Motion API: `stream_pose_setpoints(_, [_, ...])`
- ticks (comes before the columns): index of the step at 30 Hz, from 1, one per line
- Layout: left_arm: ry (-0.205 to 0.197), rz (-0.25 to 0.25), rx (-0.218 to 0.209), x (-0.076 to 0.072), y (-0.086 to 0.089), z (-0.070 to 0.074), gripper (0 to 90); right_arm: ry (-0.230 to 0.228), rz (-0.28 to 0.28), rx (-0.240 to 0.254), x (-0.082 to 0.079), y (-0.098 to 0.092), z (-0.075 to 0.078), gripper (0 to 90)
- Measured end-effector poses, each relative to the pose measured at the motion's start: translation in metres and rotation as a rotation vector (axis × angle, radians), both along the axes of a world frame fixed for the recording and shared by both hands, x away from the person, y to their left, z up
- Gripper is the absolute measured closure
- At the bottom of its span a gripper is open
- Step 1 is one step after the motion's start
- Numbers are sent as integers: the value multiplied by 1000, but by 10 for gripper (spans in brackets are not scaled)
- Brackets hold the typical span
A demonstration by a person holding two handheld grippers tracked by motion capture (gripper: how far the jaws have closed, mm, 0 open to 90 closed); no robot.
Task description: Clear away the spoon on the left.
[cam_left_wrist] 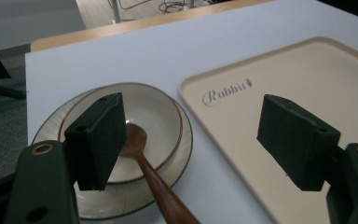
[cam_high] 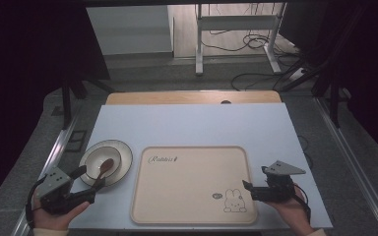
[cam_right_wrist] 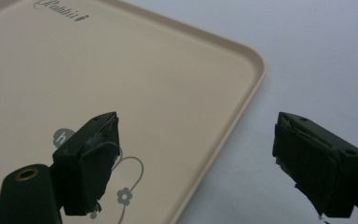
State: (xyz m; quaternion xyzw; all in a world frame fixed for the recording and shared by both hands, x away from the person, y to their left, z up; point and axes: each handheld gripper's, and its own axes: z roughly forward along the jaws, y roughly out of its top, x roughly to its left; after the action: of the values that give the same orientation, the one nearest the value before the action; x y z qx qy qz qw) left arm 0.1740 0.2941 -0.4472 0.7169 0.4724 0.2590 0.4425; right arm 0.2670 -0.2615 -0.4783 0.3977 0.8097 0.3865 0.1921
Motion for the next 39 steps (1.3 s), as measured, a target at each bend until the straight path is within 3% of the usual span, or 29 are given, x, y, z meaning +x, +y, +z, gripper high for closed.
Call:
stream_pose_setpoints(10, [35,-17,40,-10,7,-23,241,2,-3,-4,-1,0,0,152])
stream_pose_setpoints(18, [30,-31,91,-15,8,-32,268,5,0,-8,0,2,-1,152])
stream_pose_setpoints(22, [39,-36,96,-13,7,-37,278,5,0,-10,0,2,-1,152])
stream_pose_setpoints(39, [40,24,170,-10,5,-45,507,13,5,-20,0,3,-3,152])
